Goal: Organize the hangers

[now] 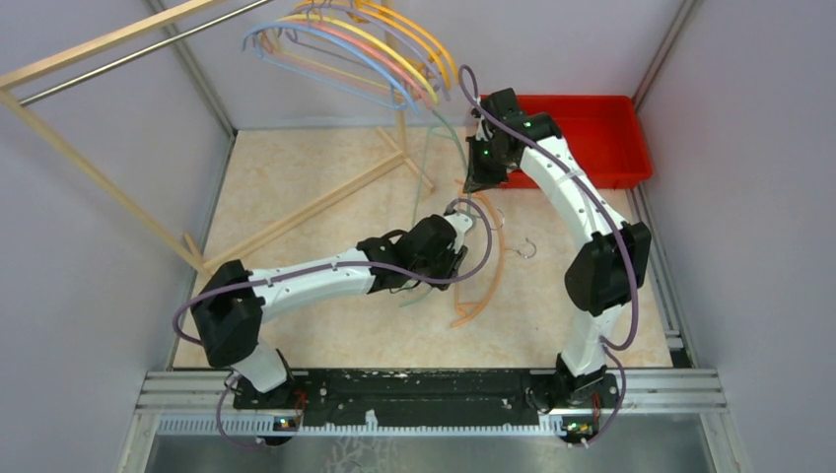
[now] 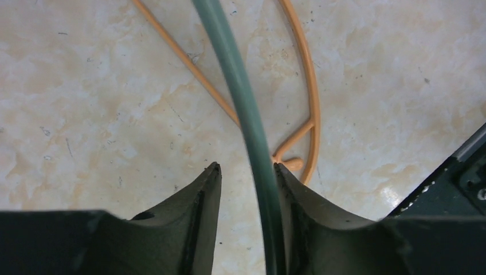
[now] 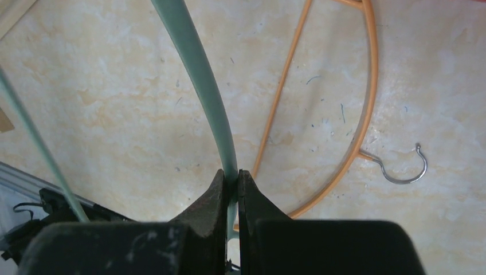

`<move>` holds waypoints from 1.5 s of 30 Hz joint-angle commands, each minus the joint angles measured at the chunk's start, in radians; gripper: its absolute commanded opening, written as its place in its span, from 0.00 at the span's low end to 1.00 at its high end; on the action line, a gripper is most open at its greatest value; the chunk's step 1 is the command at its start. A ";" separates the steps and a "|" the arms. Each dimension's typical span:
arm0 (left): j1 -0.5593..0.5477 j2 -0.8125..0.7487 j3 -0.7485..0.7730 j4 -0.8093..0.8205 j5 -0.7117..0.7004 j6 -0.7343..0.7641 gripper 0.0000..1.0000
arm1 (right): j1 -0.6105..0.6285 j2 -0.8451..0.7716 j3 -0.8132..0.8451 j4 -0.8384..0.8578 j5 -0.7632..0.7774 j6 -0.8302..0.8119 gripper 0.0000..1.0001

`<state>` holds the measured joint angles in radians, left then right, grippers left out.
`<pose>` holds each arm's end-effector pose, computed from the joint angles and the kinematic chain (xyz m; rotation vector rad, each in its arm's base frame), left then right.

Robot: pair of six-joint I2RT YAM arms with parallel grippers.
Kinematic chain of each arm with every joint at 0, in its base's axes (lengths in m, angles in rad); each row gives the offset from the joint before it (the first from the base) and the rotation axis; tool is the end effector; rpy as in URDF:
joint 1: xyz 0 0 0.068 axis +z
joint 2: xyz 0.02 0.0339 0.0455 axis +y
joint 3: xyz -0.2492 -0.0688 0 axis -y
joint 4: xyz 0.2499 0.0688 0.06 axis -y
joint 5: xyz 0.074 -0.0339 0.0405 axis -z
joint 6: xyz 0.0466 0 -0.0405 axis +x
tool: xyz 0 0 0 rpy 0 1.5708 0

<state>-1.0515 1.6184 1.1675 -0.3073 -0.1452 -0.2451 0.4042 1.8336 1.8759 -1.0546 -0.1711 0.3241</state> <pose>0.1895 -0.3180 0.2249 0.8610 2.2073 -0.4779 0.3604 0.1628 0.3230 -0.1705 2.6339 0.4809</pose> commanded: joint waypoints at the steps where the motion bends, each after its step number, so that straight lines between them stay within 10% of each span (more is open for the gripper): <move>1: -0.005 0.015 0.003 -0.015 -0.009 -0.002 0.29 | 0.007 -0.072 0.074 -0.007 -0.053 0.012 0.00; 4: -0.005 -0.004 -0.015 -0.049 -0.030 -0.035 0.01 | 0.007 -0.076 0.077 -0.007 -0.052 0.012 0.00; 6: -0.005 -0.039 -0.038 -0.068 -0.033 -0.053 0.00 | 0.007 -0.076 0.067 -0.004 -0.035 0.010 0.06; 13: -0.003 -0.252 -0.143 -0.194 -0.097 -0.209 0.00 | -0.078 -0.106 -0.095 0.078 0.039 0.028 0.95; 24: 0.007 -0.679 -0.140 -0.263 -0.506 -0.554 0.00 | -0.188 -0.148 -0.282 0.228 -0.015 0.053 0.99; 32: 0.010 -0.823 -0.178 0.226 -0.664 -0.257 0.00 | -0.188 -0.148 -0.362 0.266 -0.037 0.051 0.99; 45: 0.430 -0.644 0.007 0.438 -0.269 -0.224 0.00 | -0.188 -0.091 -0.292 0.253 -0.043 0.031 0.99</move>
<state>-0.7044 0.9314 1.0973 0.0322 -0.5964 -0.4538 0.2092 1.7302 1.5101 -0.8234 -0.2070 0.3752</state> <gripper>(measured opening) 0.128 0.987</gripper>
